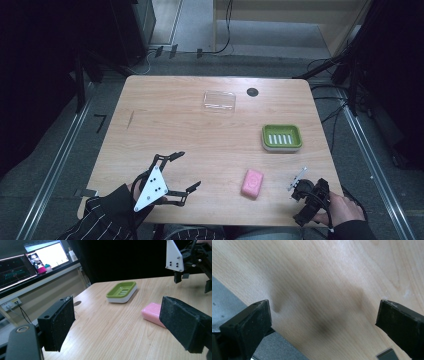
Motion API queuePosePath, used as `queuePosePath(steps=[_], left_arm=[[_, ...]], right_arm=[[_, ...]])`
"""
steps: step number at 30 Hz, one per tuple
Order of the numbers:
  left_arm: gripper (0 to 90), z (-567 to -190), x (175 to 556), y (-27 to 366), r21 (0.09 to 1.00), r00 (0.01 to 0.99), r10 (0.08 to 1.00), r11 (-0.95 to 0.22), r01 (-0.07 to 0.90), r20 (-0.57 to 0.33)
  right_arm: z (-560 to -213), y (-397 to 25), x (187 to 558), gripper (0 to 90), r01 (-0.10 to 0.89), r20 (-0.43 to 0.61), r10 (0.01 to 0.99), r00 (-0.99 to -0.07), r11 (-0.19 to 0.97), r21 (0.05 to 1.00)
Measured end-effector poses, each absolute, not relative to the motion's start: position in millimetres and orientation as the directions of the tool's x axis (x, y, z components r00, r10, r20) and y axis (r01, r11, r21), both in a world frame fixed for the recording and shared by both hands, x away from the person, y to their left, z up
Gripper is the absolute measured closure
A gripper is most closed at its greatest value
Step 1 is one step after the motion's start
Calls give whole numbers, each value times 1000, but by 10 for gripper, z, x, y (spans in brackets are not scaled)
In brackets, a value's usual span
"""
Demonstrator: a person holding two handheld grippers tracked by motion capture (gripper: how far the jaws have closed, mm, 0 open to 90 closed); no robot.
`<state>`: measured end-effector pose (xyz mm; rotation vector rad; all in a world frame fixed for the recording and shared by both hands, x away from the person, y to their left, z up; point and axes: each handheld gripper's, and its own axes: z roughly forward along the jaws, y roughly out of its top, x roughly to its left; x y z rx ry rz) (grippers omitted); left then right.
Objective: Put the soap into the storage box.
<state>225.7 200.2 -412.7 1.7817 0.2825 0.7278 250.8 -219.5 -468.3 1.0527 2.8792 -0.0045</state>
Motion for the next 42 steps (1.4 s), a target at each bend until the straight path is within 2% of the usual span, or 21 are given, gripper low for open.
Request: queuePosePath(steps=[13, 42], left_arm=[[135, -4123, 2236, 1999, 922, 781, 522, -346, -173, 343], [135, -4123, 2231, 2014, 922, 776, 529, -347, -171, 343]], right_arm=[[-4635, -2000, 2584, 3, 605, -65, 607, -792, 794, 48], [-4572, -1599, 2781, 0, 508, -63, 510, -858, 860, 40]])
